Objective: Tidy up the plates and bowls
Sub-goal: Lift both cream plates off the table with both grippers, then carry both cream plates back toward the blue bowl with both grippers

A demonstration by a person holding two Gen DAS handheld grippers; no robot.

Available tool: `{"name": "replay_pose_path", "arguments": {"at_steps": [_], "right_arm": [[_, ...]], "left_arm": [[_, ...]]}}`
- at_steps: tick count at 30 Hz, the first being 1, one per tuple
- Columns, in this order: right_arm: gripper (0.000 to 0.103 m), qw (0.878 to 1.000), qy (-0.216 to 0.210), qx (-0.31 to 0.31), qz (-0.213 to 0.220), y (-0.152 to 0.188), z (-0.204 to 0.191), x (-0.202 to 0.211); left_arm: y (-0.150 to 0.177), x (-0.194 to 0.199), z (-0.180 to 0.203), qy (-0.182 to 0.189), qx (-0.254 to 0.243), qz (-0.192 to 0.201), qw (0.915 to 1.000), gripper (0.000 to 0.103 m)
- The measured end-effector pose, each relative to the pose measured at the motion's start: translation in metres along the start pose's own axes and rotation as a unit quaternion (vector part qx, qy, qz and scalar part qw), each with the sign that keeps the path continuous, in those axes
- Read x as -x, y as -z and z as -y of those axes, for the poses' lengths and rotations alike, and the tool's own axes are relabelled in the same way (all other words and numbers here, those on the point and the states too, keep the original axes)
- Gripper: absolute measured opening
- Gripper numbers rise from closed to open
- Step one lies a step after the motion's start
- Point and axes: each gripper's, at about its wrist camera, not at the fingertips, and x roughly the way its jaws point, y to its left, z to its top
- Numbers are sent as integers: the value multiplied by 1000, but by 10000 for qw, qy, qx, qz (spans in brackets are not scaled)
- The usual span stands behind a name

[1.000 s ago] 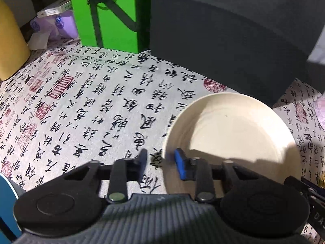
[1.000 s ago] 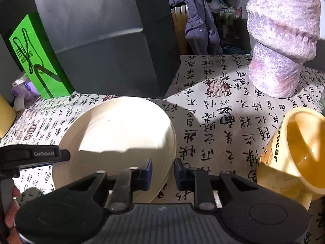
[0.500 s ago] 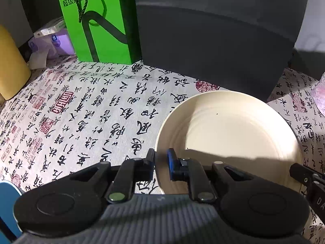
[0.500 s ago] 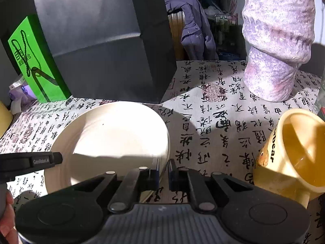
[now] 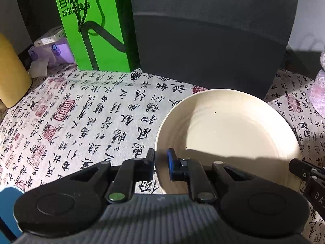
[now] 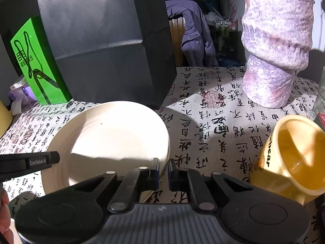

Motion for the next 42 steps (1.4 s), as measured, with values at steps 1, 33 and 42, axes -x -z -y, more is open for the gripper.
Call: {"name": "replay_pose_path", "arguments": {"at_steps": [1, 33, 42], "right_arm": [[8, 10000, -9, -4, 17, 0, 0, 1], [8, 9979, 223, 38, 614, 12, -12, 93], [8, 9966, 293, 65, 762, 23, -20, 128]], "left_arm": [[0, 2, -1, 8, -8, 21, 10000, 13], [13, 89, -13, 430, -211, 621, 9969, 13], [24, 118, -24, 562, -175, 719, 9957, 13]]}}
